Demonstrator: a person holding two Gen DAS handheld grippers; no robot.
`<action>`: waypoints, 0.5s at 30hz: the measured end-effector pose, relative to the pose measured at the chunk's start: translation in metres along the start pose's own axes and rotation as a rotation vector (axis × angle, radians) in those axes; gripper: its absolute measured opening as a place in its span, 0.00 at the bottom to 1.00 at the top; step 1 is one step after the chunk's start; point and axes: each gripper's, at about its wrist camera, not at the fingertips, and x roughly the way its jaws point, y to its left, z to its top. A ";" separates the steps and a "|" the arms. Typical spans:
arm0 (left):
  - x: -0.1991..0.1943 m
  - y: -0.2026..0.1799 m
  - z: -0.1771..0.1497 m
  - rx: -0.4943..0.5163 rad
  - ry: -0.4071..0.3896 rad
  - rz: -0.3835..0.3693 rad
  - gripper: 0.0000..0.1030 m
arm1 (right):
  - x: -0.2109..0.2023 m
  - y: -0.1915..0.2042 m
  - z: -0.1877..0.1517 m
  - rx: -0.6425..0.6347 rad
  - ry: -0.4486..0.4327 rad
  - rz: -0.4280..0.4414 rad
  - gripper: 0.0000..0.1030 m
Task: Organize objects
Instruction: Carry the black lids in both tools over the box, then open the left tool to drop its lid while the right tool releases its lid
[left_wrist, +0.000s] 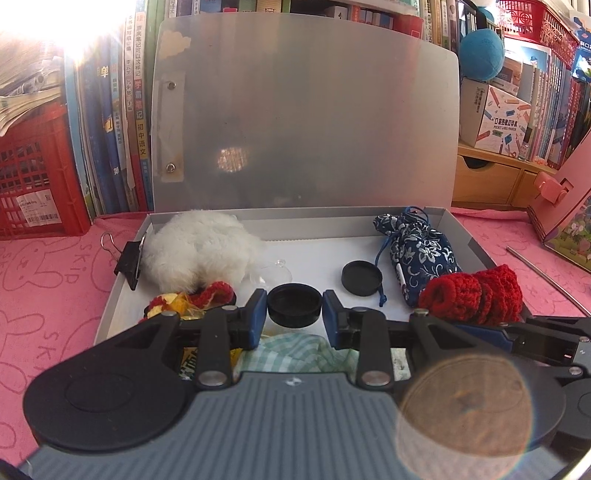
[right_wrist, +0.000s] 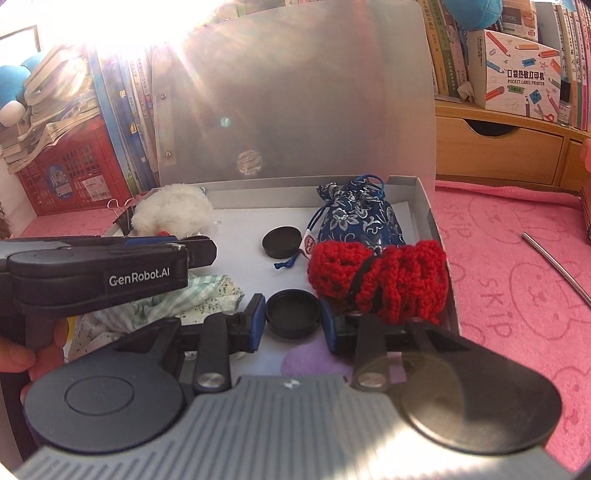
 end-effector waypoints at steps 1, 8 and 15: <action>0.001 0.000 0.000 0.004 0.000 0.001 0.37 | 0.001 0.000 0.000 0.000 0.000 0.001 0.36; 0.003 0.001 -0.001 0.027 -0.013 0.003 0.37 | 0.006 0.002 0.000 -0.008 -0.013 0.002 0.36; 0.003 -0.002 -0.003 0.047 -0.021 0.007 0.37 | 0.006 0.003 -0.001 -0.016 -0.019 0.005 0.40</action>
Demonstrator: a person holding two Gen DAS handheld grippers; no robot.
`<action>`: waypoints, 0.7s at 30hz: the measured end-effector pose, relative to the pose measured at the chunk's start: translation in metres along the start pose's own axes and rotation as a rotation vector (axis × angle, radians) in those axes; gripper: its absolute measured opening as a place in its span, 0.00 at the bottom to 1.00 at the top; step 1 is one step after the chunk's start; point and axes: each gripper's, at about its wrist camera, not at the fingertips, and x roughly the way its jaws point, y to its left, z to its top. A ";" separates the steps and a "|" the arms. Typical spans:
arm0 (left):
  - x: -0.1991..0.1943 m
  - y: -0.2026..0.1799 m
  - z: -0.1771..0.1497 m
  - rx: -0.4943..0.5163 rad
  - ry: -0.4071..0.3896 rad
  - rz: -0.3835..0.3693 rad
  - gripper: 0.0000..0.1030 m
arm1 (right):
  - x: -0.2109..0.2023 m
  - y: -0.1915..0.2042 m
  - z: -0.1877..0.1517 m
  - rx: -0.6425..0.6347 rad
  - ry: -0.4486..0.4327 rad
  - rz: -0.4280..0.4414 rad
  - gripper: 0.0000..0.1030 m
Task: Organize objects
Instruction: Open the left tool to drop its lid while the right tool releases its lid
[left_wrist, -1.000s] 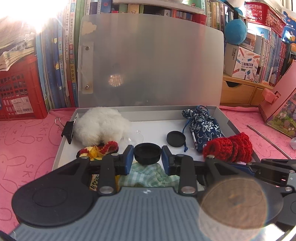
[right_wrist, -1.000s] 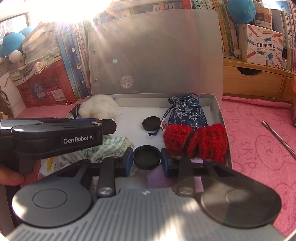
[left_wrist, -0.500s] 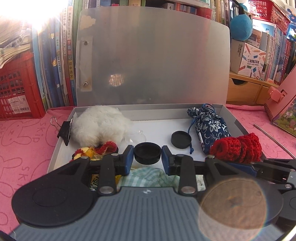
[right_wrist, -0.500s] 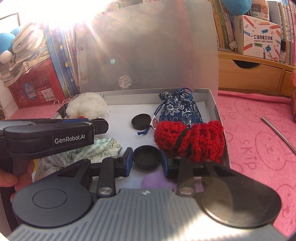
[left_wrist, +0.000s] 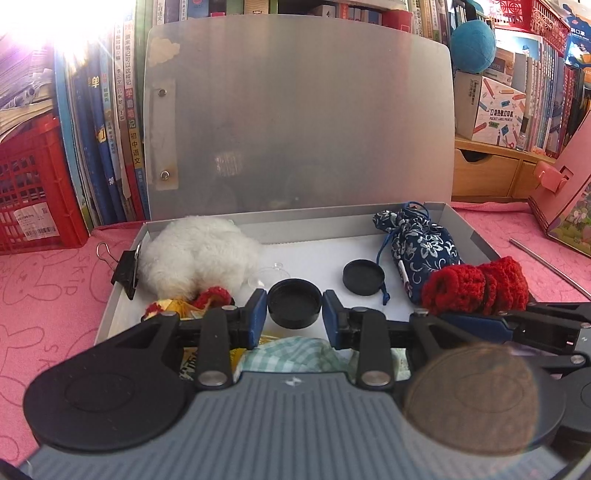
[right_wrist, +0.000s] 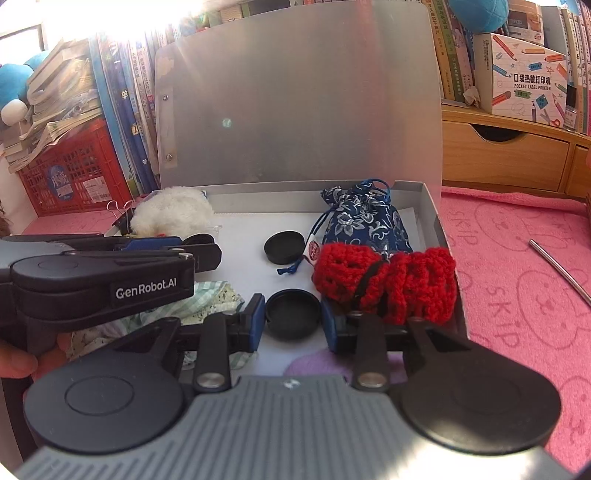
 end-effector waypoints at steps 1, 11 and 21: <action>0.000 0.000 0.000 0.002 0.000 0.000 0.37 | 0.000 0.000 0.000 -0.001 0.000 -0.001 0.40; -0.006 0.002 0.000 -0.029 -0.006 -0.019 0.38 | -0.004 0.000 0.000 0.018 -0.001 0.015 0.46; -0.025 -0.003 0.003 -0.012 -0.029 -0.026 0.53 | -0.019 0.004 0.001 0.003 -0.025 0.012 0.52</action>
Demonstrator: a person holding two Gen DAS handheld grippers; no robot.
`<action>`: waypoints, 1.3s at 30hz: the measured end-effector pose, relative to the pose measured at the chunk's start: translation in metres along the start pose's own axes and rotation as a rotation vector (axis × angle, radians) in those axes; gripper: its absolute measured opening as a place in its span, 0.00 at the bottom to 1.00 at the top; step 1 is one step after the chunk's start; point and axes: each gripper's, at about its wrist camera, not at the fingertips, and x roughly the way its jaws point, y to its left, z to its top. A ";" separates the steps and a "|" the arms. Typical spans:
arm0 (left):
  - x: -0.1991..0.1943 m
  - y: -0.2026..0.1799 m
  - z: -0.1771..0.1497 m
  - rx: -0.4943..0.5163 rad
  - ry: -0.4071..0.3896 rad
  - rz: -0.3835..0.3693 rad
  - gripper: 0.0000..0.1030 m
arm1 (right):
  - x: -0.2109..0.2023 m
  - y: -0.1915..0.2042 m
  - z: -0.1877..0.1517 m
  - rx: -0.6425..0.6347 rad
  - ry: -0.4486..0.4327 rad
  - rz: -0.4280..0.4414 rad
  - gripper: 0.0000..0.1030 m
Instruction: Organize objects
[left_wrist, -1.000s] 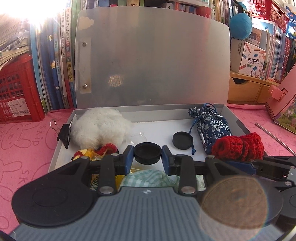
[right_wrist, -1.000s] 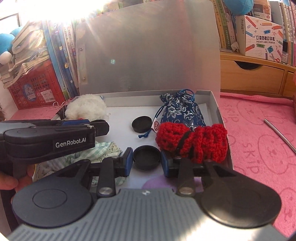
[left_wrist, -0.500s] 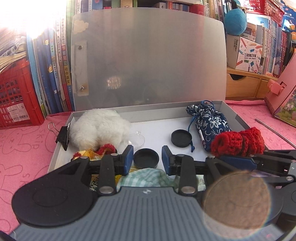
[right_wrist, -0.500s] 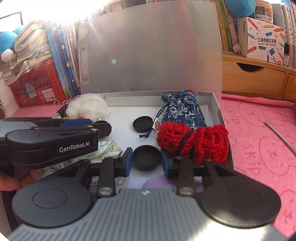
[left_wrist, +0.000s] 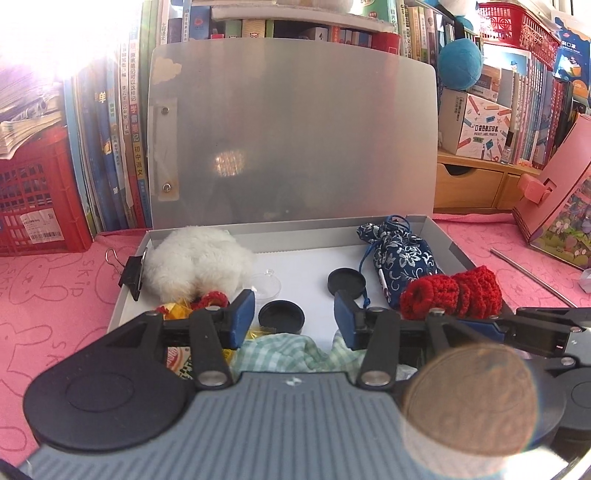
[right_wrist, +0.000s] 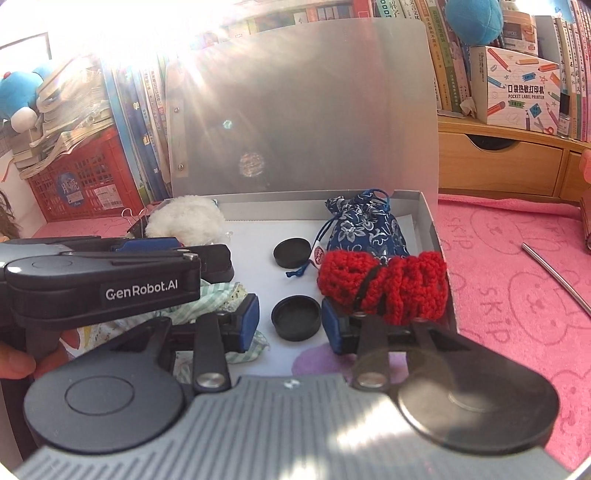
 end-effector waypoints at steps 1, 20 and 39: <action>-0.001 -0.001 0.000 0.000 -0.003 0.000 0.54 | -0.002 0.000 0.000 -0.002 -0.003 -0.001 0.53; -0.027 0.003 0.002 -0.052 -0.028 0.036 0.92 | -0.024 -0.002 0.003 0.012 -0.070 -0.020 0.97; -0.105 0.000 -0.024 -0.027 -0.087 0.088 0.93 | -0.075 0.000 -0.019 0.015 -0.097 -0.081 1.00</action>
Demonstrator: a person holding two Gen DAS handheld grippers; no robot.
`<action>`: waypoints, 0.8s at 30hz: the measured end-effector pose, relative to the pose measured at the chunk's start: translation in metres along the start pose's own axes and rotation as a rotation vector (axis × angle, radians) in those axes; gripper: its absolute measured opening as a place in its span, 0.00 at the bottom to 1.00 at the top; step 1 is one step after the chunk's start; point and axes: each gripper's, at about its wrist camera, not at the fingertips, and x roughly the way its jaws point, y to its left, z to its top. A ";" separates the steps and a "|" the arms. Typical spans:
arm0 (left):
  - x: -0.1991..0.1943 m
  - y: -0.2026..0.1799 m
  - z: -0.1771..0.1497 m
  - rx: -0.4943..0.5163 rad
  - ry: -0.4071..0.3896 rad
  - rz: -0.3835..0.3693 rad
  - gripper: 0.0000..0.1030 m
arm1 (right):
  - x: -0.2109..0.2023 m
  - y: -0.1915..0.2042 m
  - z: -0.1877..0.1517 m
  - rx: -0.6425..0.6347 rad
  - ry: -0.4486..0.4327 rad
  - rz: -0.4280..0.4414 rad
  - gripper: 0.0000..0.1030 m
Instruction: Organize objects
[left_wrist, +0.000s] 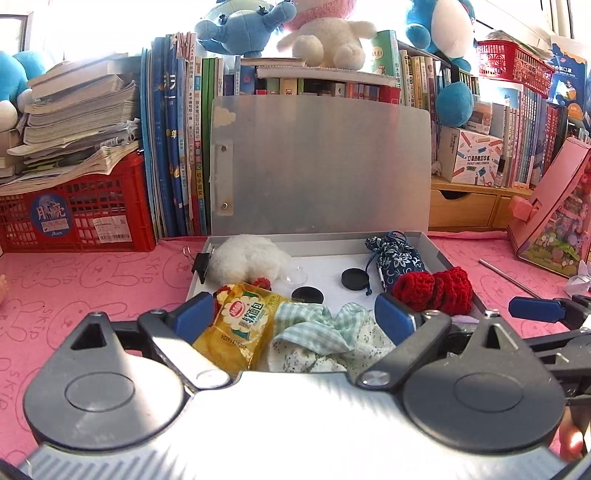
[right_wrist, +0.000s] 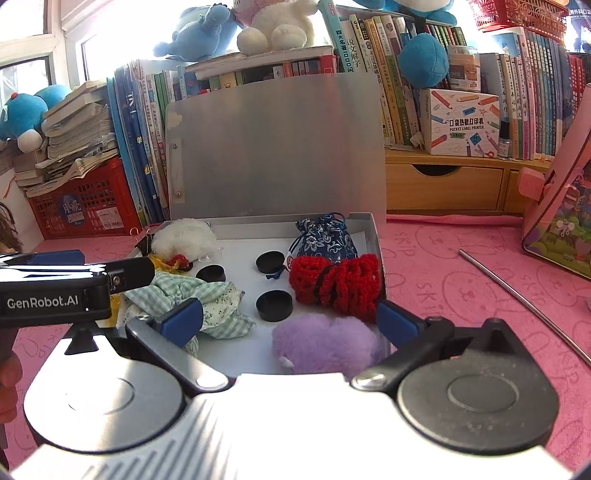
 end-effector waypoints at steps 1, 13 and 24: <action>-0.005 0.000 -0.001 -0.002 -0.002 -0.001 0.93 | -0.004 0.000 -0.001 0.000 -0.002 0.000 1.00; -0.066 0.002 -0.038 -0.005 -0.025 0.008 0.94 | -0.052 0.006 -0.026 -0.034 -0.028 -0.002 1.00; -0.097 -0.001 -0.104 0.023 -0.010 0.039 0.94 | -0.082 0.012 -0.077 -0.085 -0.010 -0.020 1.00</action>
